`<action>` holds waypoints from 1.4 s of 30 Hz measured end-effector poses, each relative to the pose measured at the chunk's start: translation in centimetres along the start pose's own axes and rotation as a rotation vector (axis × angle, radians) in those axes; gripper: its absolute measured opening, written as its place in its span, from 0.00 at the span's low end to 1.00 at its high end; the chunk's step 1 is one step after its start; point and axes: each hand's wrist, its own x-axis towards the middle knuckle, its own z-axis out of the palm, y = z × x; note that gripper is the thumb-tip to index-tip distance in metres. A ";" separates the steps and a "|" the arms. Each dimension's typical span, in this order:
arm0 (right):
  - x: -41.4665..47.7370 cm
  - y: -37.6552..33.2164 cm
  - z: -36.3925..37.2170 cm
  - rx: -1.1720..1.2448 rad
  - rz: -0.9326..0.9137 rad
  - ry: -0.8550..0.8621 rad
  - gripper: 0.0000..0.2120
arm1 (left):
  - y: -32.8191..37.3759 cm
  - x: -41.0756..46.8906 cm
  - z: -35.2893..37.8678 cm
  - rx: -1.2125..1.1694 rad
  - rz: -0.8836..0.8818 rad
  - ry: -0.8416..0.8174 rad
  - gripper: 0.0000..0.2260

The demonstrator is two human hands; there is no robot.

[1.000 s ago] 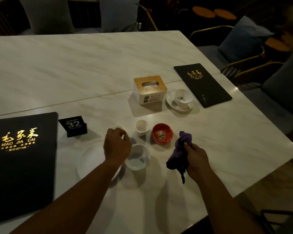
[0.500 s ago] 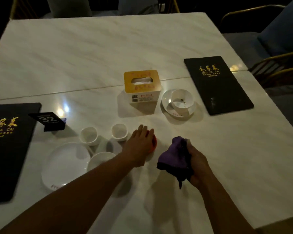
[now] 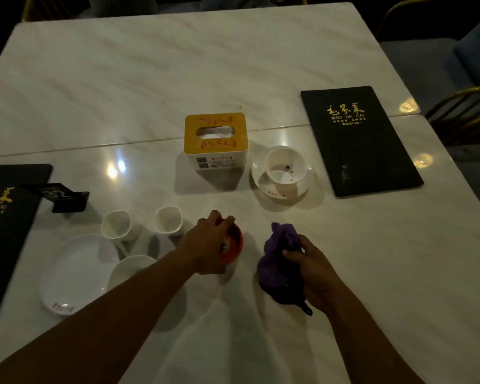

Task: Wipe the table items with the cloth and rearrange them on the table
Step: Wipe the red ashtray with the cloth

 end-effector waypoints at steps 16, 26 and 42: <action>-1.3 -2.4 2.5 -0.078 -0.254 -0.055 0.16 | 2.1 -3.6 -0.2 -0.959 0.051 0.400 0.49; -4.4 -4.6 2.9 -0.126 -0.249 -0.155 0.16 | 3.2 -5.1 -0.4 -1.801 0.200 0.168 0.48; -8.6 -10.4 8.3 -1.531 -1.012 -0.159 0.24 | 3.7 -6.6 -4.5 -2.013 -0.207 -0.081 0.35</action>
